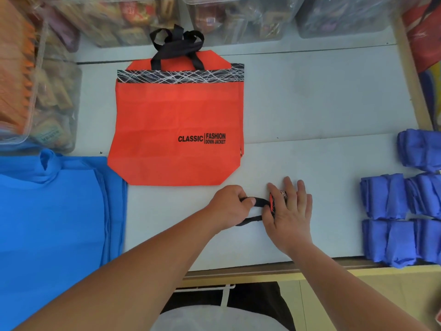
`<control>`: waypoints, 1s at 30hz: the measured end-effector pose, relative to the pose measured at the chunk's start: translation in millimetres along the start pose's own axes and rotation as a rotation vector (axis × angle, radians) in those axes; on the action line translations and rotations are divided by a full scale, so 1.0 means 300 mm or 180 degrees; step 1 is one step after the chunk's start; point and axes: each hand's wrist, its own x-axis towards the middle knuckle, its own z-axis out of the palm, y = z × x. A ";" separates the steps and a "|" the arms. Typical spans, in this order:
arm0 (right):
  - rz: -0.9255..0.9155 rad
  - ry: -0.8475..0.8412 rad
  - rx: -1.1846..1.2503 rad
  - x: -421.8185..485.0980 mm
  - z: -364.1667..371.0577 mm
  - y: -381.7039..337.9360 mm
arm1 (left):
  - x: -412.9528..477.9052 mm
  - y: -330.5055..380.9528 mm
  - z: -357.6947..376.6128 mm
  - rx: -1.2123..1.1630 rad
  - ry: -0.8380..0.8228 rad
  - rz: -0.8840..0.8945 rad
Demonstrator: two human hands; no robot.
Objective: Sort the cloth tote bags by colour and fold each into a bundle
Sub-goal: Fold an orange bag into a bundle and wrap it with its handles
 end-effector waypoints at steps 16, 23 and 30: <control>0.0498 0.0074 0.1234 -0.024 -0.163 0.108 | -0.121 0.045 0.082 -0.0789 0.0904 -0.0744; 0.2114 -0.0510 0.2420 0.057 -0.232 0.139 | -0.179 0.071 0.139 -0.1003 0.1148 -0.0769; 0.2088 -0.1312 0.3424 0.048 -0.302 0.121 | -0.293 0.104 0.200 -0.1685 0.1200 -0.0800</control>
